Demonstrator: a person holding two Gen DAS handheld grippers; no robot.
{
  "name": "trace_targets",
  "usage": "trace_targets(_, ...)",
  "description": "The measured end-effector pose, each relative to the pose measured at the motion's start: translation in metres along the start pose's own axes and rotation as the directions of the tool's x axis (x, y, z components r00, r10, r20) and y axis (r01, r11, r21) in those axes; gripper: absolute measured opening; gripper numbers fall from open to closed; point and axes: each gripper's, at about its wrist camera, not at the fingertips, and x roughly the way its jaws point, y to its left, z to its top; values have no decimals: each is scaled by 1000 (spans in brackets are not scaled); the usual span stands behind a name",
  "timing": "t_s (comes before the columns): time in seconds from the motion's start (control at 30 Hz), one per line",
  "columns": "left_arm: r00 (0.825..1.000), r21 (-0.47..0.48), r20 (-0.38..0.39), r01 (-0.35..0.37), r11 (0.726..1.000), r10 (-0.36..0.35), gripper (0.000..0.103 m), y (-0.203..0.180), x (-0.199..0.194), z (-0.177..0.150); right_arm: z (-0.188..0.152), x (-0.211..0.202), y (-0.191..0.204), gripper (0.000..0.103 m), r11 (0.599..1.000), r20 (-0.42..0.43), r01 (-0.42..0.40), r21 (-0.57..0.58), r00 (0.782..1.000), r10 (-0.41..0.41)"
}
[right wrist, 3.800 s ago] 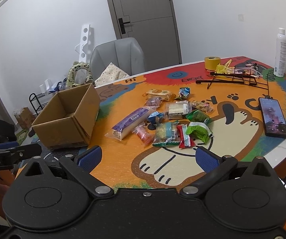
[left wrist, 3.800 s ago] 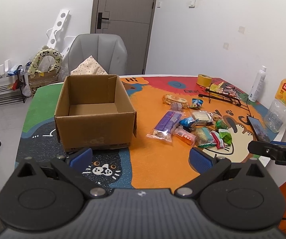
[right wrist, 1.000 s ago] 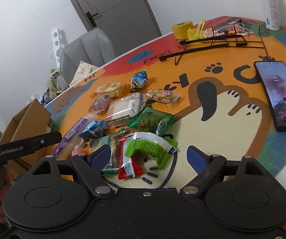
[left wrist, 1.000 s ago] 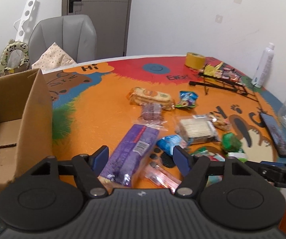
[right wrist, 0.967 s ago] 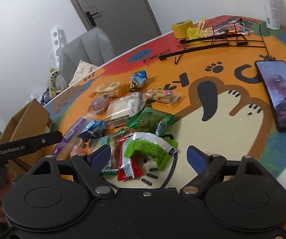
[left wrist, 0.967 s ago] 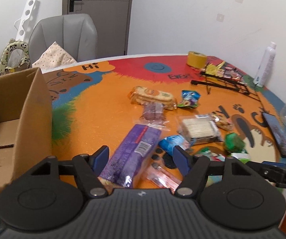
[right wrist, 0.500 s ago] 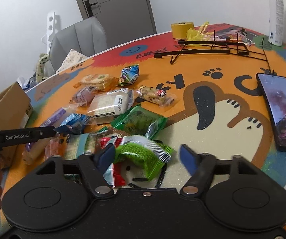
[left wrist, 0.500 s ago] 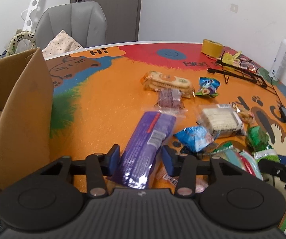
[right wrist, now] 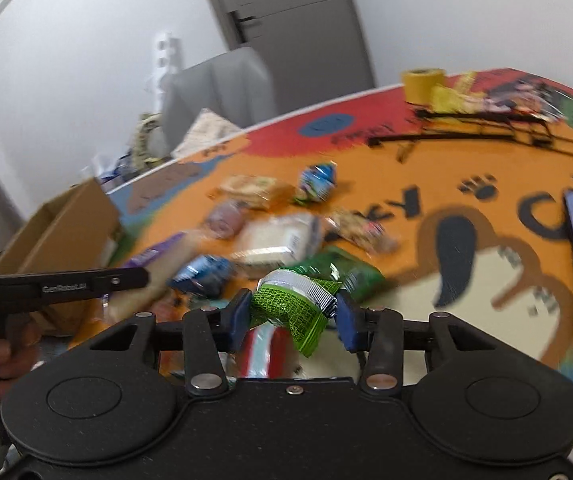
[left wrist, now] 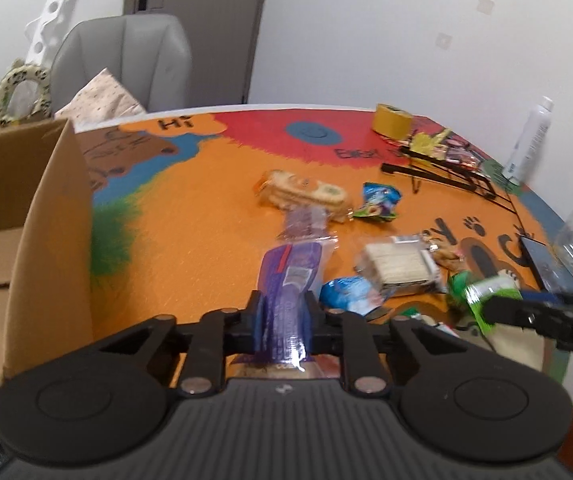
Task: Organize snacks
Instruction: 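Lift the purple bar and green candy and carry both toward the cardboard box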
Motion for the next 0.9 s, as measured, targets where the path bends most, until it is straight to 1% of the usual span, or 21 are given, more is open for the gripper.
trace_targets(0.1,1000,-18,17,21,1000,-21,11,2,-9,2,14,-6,14,42,999,5,-13,-40,1000,14)
trace_targets(0.13,999,-32,37,22,999,-21,4,4,-16,2,18,-10,21,42,999,20,-17,-49,1000,18)
trace_targets(0.17,998,-40,63,20,999,-17,0,5,-25,2,21,-11,26,42,998,32,-17,-56,999,19)
trace_targets(0.27,988,-44,154,2,999,5,0,7,-54,1,27,-18,48,43,996,80,-47,-71,995,52)
trace_targets(0.37,980,-58,195,-19,998,30,0,15,-81,5,31,-16,71,43,993,104,-84,-80,990,92)
trace_targets(0.43,981,-44,191,-21,999,29,0,21,-95,6,33,-12,83,43,992,101,-98,-84,989,107)
trace_targets(0.53,982,-21,180,-48,999,51,0,26,-115,3,34,-9,96,43,988,87,-134,-74,986,140)
trace_targets(0.6,984,-20,169,-55,998,58,3,30,-121,1,33,-11,106,43,987,90,-134,-91,986,143)
trace_targets(0.7,986,-37,153,-53,998,59,4,36,-125,-1,33,-14,115,43,986,92,-135,-97,985,144)
trace_targets(0.73,987,-43,150,-48,998,54,8,38,-126,-2,32,-17,117,43,986,95,-131,-99,986,140)
trace_targets(0.77,989,-49,143,-41,998,48,15,40,-127,-4,31,-19,118,43,987,96,-128,-101,986,138)
trace_targets(0.8,990,-53,135,-33,998,40,20,41,-126,-4,31,-20,118,43,987,95,-125,-101,986,135)
trace_targets(0.87,989,-52,144,-24,998,31,38,42,-127,-7,29,-23,120,43,988,94,-120,-102,987,129)
trace_targets(0.9,988,-51,152,-25,998,32,41,41,-128,-7,28,-24,119,43,988,94,-119,-102,987,129)
